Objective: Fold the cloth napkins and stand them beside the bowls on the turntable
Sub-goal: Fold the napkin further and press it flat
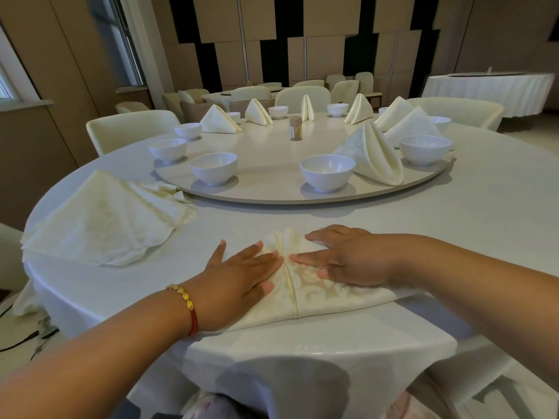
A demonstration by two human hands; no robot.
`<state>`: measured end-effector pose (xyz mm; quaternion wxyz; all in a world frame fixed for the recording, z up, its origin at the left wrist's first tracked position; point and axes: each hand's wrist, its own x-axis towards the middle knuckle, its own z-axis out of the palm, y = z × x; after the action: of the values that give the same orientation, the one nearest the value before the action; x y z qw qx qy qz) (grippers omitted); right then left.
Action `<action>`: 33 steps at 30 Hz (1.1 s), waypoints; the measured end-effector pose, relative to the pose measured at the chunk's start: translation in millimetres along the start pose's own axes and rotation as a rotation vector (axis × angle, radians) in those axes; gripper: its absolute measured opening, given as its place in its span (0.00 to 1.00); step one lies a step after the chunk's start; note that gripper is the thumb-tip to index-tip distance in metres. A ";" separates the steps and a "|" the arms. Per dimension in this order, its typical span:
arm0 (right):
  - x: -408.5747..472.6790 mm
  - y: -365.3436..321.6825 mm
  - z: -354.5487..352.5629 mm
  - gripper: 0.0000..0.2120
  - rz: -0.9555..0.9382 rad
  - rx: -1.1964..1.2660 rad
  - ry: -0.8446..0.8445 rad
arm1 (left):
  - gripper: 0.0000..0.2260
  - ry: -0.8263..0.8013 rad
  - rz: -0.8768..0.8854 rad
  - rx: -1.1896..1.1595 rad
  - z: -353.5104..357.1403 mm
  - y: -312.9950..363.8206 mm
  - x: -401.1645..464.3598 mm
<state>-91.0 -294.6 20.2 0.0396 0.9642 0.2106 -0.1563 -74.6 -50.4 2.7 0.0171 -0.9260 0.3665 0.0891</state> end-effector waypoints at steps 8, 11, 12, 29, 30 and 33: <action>7.2 5.1 -3.0 0.21 -0.019 0.102 0.024 | 0.28 0.003 0.014 0.069 -2.6 5.2 -3.0; 25.9 1.7 -11.5 0.19 -0.064 0.160 0.256 | 0.29 -0.001 0.023 0.102 -5.2 5.2 -2.3; 34.2 -0.2 -14.8 0.18 -0.088 0.165 0.338 | 0.29 -0.002 0.027 0.108 -5.7 4.9 -2.3; 112.3 -6.1 -19.2 0.15 -0.254 0.018 0.339 | 0.32 -0.023 0.068 0.104 -18.6 -0.5 7.5; 110.0 -5.0 -19.1 0.14 -0.238 0.045 0.342 | 0.32 -0.024 0.071 0.105 -19.6 -0.6 8.6; 101.5 -0.7 -18.3 0.13 -0.193 0.162 0.383 | 0.33 -0.032 0.077 0.117 -17.6 3.0 7.3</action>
<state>1.5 -251.4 5.2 -0.0939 0.9517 0.2922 0.0101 -68.7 -59.3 18.8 0.0736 -0.9071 0.4061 0.0830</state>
